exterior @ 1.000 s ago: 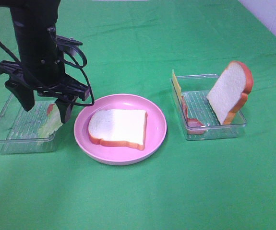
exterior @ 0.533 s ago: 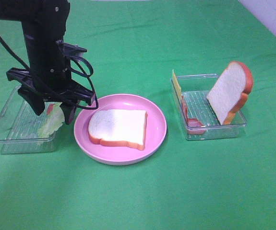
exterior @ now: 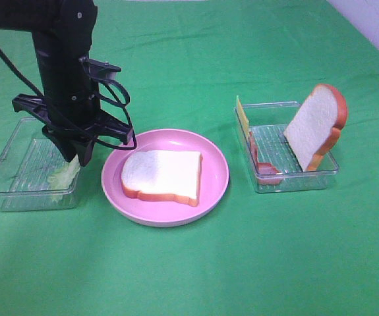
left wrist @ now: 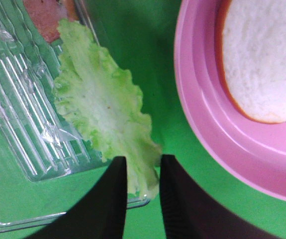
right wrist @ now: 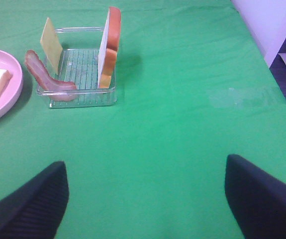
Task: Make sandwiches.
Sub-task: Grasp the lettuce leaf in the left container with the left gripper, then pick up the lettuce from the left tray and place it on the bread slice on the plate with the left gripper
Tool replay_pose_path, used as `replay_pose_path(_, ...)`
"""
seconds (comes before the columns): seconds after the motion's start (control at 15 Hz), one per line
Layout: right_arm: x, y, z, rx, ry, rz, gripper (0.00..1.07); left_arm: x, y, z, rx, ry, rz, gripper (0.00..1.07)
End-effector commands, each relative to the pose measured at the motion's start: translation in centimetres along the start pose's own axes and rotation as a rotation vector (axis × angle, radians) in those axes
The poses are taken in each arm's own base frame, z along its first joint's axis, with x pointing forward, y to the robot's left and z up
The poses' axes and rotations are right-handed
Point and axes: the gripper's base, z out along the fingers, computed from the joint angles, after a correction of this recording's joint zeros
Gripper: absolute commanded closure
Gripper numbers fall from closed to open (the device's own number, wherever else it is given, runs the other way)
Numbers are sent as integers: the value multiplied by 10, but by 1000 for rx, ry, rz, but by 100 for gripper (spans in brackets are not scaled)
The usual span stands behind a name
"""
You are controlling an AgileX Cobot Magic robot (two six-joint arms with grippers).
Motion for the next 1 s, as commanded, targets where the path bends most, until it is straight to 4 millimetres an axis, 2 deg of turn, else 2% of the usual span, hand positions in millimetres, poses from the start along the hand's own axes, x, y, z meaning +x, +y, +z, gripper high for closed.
replay_pose_path(0.07, 1, 0, 0, 6, -18, -15, 27, -1, -3, 2, 9, -18, -5, 96)
replay_pose_path(0.2, 1, 0, 0, 6, -18, -15, 27, -1, -3, 2, 9, -18, -5, 105)
replay_pose_path(0.47, 1, 0, 0, 6, -18, -15, 27, 1, -3, -4, 22, -23, -12, 107)
replay_pose_path(0.67, 1, 0, 0, 6, -18, -15, 27, 6, -3, -35, 88, -83, -28, 107)
replay_pose_path(0.73, 1, 0, 0, 6, -18, -15, 27, 6, -4, -40, 101, -91, -27, 107)
replay_pose_path(0.8, 1, 0, 0, 6, -18, -15, 27, 12, -7, -60, 184, -126, -21, 107)
replay_pose_path(1.0, 1, 0, 0, 6, -18, -15, 27, 14, -17, -78, 329, -165, 8, 107)
